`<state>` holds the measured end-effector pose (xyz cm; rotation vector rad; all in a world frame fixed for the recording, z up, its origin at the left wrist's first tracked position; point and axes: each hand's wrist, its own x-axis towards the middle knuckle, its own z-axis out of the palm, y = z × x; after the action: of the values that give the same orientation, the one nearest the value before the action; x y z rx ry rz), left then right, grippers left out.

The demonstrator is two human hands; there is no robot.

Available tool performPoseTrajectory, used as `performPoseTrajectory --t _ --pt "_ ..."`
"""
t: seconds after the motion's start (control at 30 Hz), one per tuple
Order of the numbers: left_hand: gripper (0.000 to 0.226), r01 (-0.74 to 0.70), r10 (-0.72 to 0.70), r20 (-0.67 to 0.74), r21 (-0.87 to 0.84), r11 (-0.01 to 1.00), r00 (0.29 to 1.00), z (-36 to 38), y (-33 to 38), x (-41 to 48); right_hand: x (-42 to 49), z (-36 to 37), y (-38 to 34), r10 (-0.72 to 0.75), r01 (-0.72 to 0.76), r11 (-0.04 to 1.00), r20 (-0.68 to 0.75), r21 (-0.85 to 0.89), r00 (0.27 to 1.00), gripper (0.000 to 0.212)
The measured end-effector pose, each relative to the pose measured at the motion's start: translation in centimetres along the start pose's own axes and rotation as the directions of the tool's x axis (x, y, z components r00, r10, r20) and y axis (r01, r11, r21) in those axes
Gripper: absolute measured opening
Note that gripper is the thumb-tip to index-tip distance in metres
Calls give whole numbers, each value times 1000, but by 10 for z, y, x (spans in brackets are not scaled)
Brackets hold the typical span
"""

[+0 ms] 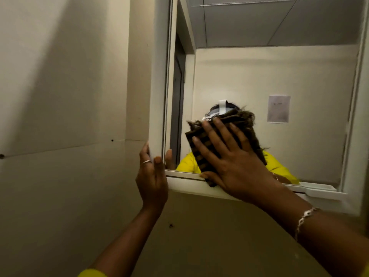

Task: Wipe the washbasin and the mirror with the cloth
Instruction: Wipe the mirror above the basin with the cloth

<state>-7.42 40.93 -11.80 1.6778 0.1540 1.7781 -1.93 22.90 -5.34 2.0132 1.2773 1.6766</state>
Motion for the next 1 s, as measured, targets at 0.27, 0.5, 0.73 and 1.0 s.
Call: performPoseTrajectory --t 0.27,0.5,0.73,1.0 --pt "93 8 -8 4 -164 986 1000 -1 2 0 46 6 -25 -317 316 948 50 17 947 75" --pt "102 -5 9 21 -153 988 1000 -2 -1 0 31 1 -9 -586 576 809 93 114 805 58" --pt "94 -60 60 3 131 990 998 0 -2 1 -7 -8 32 -611 593 791 149 147 778 50" --pt "72 -234 245 7 313 920 970 9 12 -10 -68 -29 97 -543 405 814 297 416 786 50"
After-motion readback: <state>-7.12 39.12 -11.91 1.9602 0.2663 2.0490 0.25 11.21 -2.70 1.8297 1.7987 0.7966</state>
